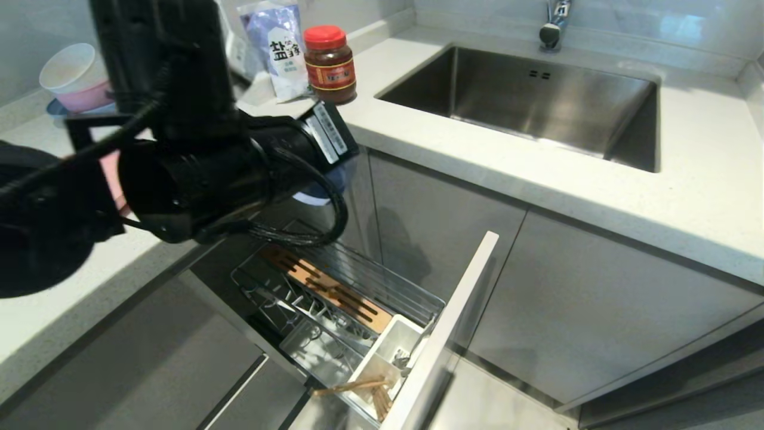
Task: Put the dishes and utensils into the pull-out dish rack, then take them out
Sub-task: Take the bowl out of the cupboard
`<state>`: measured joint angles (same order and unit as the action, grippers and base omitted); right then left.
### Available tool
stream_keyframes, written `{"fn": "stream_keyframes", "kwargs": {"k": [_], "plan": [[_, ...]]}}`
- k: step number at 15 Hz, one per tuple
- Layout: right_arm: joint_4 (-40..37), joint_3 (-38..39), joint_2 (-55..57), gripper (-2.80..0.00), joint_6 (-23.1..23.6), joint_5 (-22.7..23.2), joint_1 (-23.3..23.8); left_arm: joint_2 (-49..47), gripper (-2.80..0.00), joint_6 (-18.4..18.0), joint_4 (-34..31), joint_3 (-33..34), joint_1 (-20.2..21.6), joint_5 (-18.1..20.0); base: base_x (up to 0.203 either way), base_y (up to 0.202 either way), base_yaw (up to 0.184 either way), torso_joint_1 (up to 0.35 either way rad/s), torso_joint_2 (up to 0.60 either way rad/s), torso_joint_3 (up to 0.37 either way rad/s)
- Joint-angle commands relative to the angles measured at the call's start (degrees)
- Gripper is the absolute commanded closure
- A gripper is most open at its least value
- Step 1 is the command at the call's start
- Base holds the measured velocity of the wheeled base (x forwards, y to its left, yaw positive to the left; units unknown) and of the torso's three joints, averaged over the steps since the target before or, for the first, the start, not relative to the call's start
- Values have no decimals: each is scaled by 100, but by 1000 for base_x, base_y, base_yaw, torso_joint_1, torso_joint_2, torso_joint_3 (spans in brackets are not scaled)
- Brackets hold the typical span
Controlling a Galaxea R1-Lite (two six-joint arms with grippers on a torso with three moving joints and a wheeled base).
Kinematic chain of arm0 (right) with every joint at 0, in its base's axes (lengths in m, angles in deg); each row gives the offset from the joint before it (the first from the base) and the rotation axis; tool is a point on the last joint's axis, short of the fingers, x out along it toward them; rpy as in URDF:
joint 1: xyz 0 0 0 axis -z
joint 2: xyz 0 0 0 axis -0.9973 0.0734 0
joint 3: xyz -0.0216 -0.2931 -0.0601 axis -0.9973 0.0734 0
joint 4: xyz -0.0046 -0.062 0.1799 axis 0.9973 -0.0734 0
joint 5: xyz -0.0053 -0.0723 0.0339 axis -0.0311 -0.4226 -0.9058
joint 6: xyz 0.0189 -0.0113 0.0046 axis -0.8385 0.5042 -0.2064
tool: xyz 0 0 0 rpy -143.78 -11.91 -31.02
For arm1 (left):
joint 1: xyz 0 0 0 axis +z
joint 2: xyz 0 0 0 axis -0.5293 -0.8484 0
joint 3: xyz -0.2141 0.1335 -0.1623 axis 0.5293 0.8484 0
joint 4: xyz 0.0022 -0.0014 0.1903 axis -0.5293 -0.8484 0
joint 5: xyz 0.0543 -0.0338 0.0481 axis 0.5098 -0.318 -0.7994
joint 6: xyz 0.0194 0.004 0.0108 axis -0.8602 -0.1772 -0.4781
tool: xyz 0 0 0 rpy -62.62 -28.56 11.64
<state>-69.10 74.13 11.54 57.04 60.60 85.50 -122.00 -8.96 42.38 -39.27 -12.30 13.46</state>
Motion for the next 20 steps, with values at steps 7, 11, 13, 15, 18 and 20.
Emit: {"fn": "stream_keyframes", "kwargs": {"k": [7,11,13,15,18,20], "plan": [[4,9,-21,0,-1,-2,-5,1223,0,-1453,-811,-298,1292,-124,0,0,0,0,0,0],[4,9,-24,0,-1,-2,-6,1526,0,-1795,-1692,-705,2040,-79,0,0,0,0,0,0],[0,9,-24,0,-1,-2,-4,1673,0,-1973,-2098,-914,2463,-58,0,0,0,0,0,0],[4,9,-24,0,-1,-2,-6,1728,0,-2132,-2516,-1106,2905,-53,0,0,0,0,0,0],[4,9,-24,0,-1,-2,-1,1704,0,-2403,-3490,-1402,3436,96,0,0,0,0,0,0],[4,9,-24,0,-1,-2,3,1632,0,-2552,-4091,-1610,3654,138,0,0,0,0,0,0]]}}
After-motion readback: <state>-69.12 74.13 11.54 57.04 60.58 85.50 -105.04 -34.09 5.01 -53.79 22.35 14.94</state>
